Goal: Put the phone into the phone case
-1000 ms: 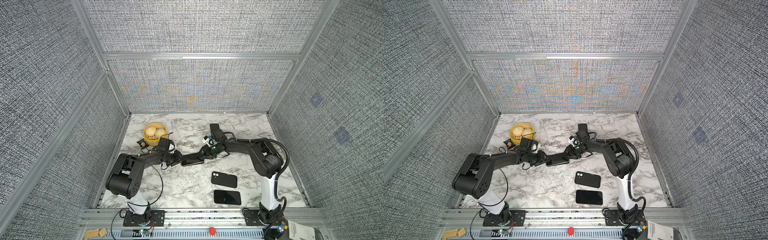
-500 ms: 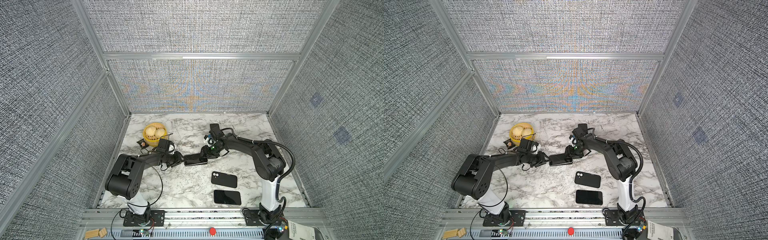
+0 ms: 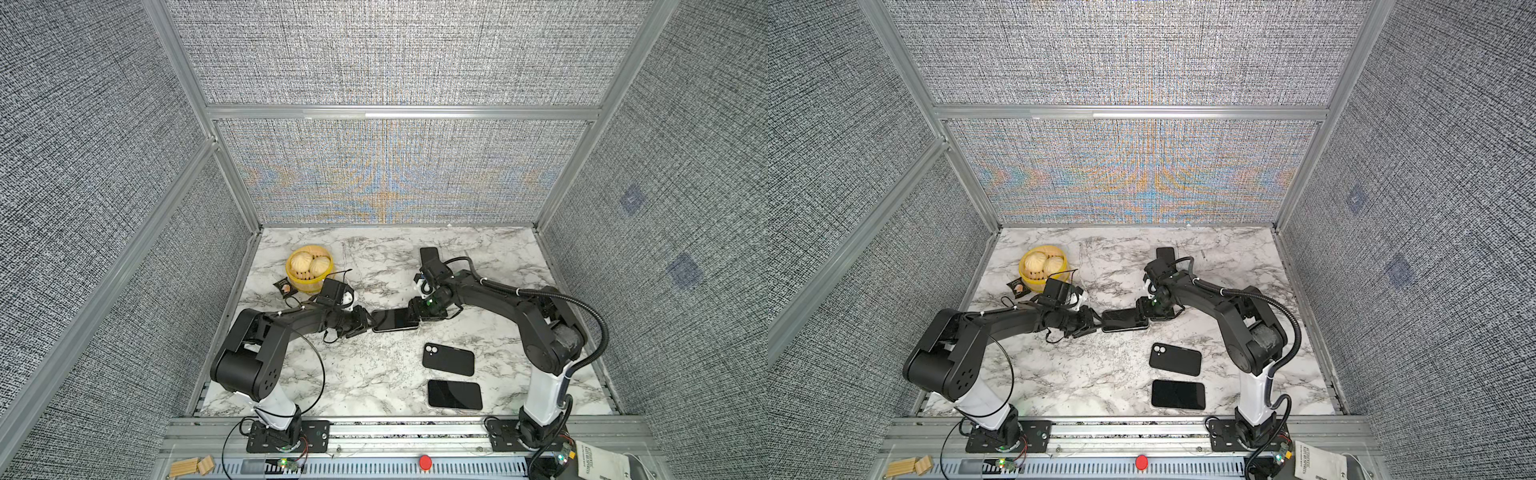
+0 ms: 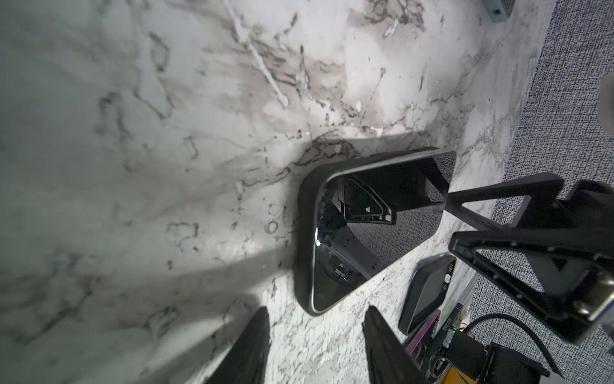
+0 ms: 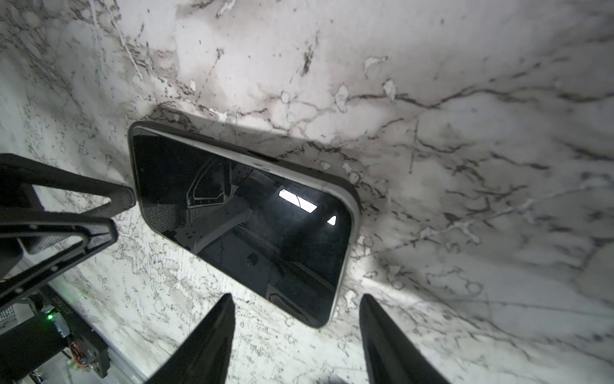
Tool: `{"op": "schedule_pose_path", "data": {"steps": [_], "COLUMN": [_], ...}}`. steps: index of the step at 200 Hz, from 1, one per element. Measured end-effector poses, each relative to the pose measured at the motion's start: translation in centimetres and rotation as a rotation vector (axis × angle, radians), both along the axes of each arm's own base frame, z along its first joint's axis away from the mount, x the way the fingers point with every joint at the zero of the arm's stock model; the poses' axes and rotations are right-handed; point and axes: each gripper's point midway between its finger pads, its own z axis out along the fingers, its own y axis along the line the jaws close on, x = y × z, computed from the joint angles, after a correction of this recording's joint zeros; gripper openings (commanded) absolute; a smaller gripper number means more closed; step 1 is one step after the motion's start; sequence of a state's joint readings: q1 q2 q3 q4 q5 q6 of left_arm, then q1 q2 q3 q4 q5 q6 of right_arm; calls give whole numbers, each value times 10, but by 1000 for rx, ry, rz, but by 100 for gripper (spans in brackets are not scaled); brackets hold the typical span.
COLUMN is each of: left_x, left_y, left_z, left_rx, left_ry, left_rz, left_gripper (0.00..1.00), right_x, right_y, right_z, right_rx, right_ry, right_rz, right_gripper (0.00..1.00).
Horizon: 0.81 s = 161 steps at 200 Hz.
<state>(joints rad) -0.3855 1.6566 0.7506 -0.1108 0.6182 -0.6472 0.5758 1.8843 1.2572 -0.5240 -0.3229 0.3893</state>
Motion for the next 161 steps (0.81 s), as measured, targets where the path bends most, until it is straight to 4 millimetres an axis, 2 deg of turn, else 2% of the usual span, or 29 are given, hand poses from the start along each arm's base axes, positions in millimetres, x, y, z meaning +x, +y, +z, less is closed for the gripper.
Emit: {"op": "schedule_pose_path", "data": {"steps": [26, 75, 104, 161], "left_x": [-1, 1, 1, 3], "left_y": [-3, -8, -8, -8], "left_z": [-2, -9, -11, -11], "left_rx": [22, 43, 45, 46], "left_ry": [8, 22, 23, 26], "left_rz": [-23, -54, -56, -55], "left_gripper": [35, 29, 28, 26], "right_x": [-7, -7, -7, -9], "right_y": [-2, -2, -1, -2], "right_z": [1, -3, -5, -12], "right_rx": [2, 4, 8, 1], "right_ry": [1, 6, 6, 22], "right_rz": [-14, -21, -21, -32], "right_gripper": [54, 43, 34, 25]}}
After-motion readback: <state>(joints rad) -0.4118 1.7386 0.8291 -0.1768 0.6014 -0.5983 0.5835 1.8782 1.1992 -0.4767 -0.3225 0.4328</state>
